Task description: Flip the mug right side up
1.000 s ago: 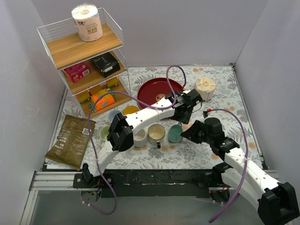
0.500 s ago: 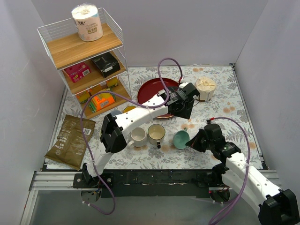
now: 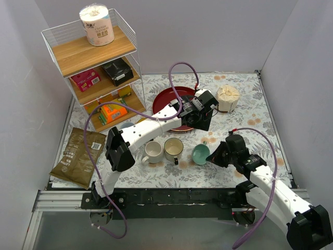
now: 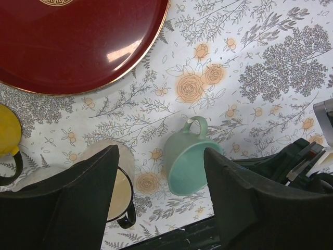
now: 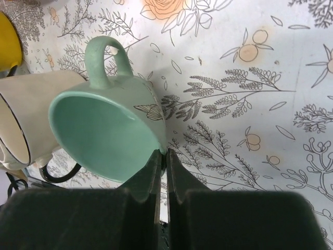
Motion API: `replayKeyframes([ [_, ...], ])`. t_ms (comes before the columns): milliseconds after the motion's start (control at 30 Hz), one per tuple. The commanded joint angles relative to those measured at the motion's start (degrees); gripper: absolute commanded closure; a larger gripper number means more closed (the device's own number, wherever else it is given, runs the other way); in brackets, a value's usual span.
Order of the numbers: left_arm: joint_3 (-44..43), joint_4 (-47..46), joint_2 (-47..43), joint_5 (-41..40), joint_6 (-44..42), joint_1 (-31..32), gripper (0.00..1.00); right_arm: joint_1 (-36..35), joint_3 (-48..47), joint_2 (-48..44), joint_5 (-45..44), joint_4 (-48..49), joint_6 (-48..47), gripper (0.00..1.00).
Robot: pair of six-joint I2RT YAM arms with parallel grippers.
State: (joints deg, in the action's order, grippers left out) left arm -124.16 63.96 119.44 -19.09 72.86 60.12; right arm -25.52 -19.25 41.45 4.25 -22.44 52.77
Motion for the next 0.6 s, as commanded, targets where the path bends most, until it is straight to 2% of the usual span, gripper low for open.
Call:
replayKeyframes([
  [0,0.6,-0.2,-4.8,-2.2,-0.3,-0.4,0.34,0.0,-4.1,2.8,-0.6,2.9,-2.8,0.91],
  [333,1.7,0.6,-8.0,-4.9,0.3,-0.6,0.32,0.0,-10.3,13.7,1.0,3.9,-4.9,0.90],
  [500,3.5,0.6,-10.0,-6.0,0.9,-0.8,0.30,0.0,-14.8,18.0,0.1,1.3,-6.1,0.82],
  [567,4.1,0.9,-10.8,-6.6,1.1,-0.9,0.28,0.0,-15.6,18.1,0.1,1.0,-6.7,0.73],
])
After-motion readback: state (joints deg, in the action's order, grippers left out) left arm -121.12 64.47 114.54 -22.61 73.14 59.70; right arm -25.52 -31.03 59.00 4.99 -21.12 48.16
